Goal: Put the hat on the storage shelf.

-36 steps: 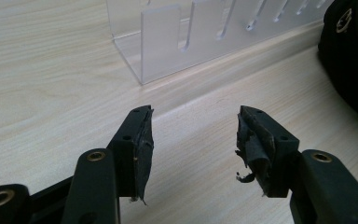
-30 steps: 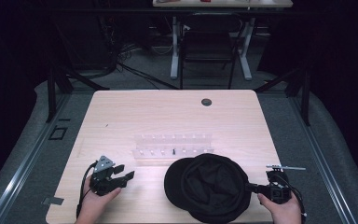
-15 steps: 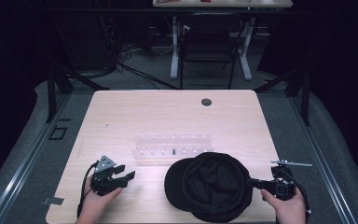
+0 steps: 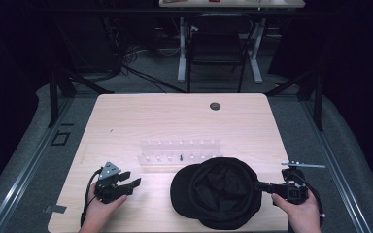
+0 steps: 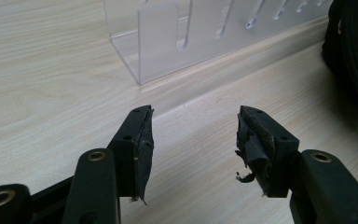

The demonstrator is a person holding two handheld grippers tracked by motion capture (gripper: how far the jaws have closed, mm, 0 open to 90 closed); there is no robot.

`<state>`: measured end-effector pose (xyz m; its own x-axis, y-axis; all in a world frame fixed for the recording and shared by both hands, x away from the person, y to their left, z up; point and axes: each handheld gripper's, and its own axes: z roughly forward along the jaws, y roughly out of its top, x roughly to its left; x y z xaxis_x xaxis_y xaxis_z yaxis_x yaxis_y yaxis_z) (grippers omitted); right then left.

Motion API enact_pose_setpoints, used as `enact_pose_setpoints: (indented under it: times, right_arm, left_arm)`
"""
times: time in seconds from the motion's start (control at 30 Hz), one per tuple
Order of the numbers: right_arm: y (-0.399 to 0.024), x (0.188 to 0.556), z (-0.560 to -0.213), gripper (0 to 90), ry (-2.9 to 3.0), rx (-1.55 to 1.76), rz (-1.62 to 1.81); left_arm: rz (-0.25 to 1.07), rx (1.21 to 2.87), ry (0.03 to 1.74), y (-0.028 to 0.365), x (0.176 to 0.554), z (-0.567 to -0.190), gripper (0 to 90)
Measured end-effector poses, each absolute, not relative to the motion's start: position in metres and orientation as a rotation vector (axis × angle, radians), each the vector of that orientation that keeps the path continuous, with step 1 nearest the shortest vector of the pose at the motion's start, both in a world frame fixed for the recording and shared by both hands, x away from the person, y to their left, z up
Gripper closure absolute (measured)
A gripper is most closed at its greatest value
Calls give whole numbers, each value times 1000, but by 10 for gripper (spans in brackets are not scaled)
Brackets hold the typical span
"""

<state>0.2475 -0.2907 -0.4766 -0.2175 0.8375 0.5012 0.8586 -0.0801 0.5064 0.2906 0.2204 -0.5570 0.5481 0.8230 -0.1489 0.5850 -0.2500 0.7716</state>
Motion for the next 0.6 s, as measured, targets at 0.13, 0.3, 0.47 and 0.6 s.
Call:
enact_pose_setpoints:
  times: [0.13, 0.3, 0.47, 0.6]
  right_arm:
    - [-291, 248, -472, 875, -2121, -1945, -1195]
    - [-289, 250, -469, 878, -2057, -1907, -1267]
    - [-291, 252, -466, 878, -2017, -1893, -1274]
    - [-290, 253, -461, 880, -2031, -1884, -1287]
  left_arm:
    - [362, 1960, 1138, 220, 291, -557, 459]
    - [363, 1961, 1138, 220, 291, -557, 459]
    - [363, 1961, 1138, 220, 291, -557, 460]
    - [364, 1955, 1140, 220, 291, -557, 460]
